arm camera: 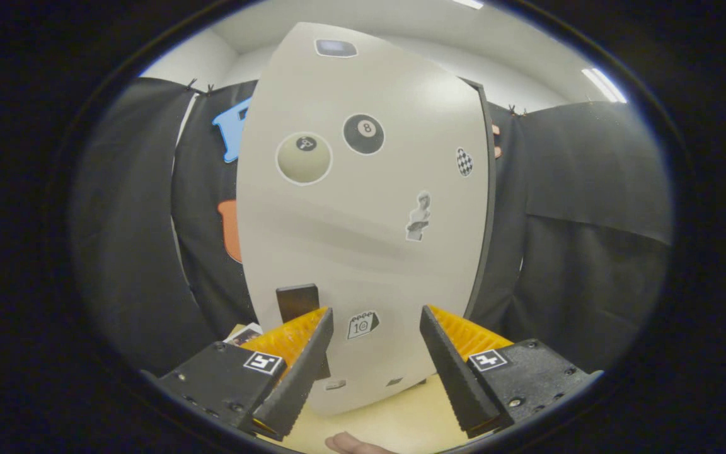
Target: Open the shoe cabinet door, grab the shoes and put them into the shoe cabinet, then close the shoe cabinet door.
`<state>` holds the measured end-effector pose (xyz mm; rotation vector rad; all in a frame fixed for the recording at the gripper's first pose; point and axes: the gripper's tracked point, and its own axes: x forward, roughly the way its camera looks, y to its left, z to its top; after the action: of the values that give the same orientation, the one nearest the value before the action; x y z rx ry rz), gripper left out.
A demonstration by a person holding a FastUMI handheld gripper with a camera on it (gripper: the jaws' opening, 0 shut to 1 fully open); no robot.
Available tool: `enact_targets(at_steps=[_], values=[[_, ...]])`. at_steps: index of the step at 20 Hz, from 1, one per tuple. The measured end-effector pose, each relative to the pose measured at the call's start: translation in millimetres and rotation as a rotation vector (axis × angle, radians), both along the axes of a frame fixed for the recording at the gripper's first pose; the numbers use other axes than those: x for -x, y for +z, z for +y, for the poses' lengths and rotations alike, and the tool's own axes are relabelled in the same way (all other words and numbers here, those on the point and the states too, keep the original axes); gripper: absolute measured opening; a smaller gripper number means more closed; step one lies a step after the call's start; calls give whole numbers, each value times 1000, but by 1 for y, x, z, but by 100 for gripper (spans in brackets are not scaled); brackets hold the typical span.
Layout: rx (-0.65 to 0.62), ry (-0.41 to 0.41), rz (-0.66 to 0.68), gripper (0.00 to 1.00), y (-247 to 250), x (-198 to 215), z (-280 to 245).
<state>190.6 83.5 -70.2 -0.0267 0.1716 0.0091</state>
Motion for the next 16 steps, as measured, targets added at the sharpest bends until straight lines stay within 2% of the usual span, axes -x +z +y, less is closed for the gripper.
enact_targets(at_steps=[3, 7, 12, 16], values=[[-4, 10, 44, 93, -14, -8, 3], [-11, 56, 96, 93, -35, 3, 9], [-14, 112, 99, 93, -34, 48, 0], [-25, 150, 57, 93, -15, 93, -12]])
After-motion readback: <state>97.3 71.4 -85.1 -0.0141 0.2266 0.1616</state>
